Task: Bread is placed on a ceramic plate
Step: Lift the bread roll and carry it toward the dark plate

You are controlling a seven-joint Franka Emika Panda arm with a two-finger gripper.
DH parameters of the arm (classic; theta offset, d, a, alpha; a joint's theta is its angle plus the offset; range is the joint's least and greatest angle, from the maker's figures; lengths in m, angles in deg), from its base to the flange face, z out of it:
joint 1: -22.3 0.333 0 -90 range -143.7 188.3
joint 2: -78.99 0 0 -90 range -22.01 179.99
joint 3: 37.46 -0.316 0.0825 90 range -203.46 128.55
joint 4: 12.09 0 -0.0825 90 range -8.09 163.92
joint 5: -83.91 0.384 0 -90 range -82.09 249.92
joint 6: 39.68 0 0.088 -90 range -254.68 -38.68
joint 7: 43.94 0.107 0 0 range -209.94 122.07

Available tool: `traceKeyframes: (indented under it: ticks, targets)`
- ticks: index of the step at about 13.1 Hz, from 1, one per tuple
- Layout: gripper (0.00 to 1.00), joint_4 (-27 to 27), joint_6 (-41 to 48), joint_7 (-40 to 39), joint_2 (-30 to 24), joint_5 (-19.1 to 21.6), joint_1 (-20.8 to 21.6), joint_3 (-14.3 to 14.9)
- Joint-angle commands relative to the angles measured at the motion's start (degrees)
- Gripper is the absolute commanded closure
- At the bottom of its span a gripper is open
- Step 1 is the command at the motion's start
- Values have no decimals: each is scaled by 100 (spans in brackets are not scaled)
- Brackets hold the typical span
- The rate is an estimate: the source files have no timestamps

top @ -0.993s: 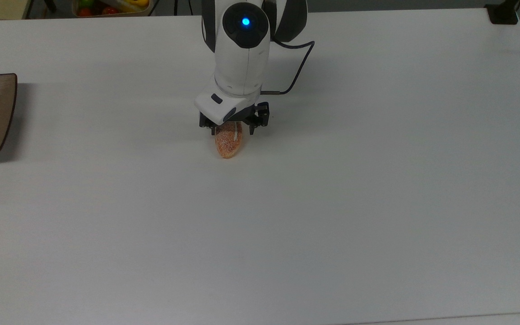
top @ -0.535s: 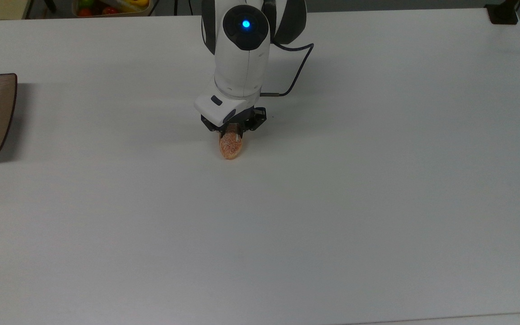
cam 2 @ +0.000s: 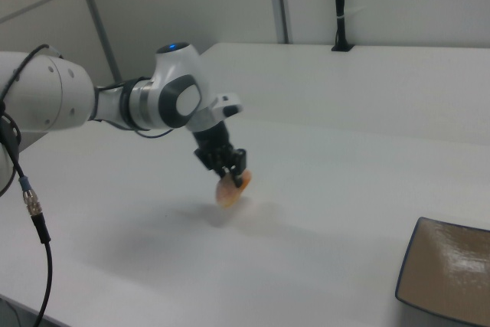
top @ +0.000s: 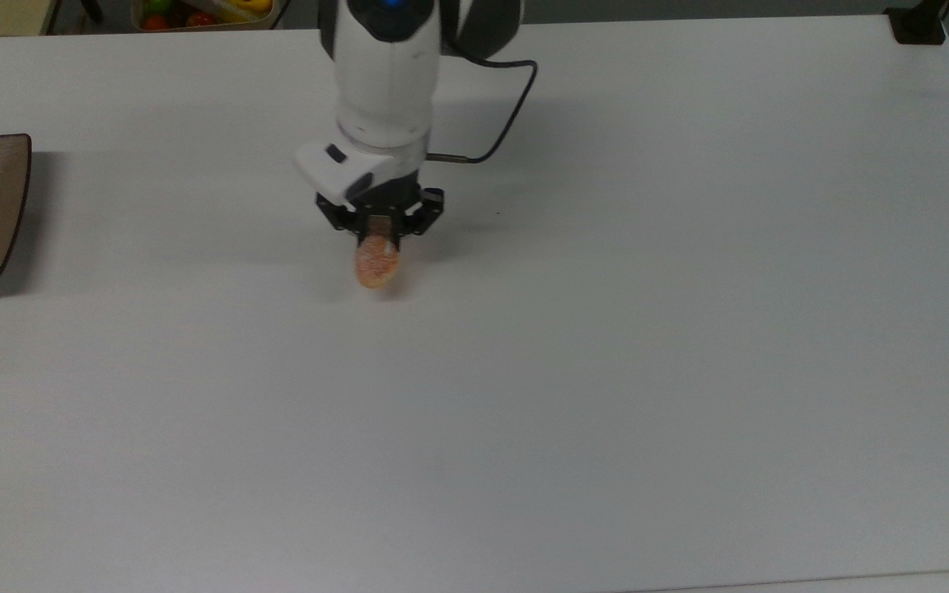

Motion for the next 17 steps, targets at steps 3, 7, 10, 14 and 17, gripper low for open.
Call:
traceKeyframes:
  ticks: [3, 7, 10, 14, 17]
  targets:
    - [61, -231, -660, -564, -82, 8, -207, 824]
    - [61, -266, -1093, -914, -29, 113, -427, 1509]
    - [61, -503, -1094, -1915, 49, 1262, -682, 1976]
    - [61, -793, -1094, -2489, 348, 2239, -1349, 2056]
    - [61, -1039, -1102, -2498, 699, 3011, -1762, 2038]
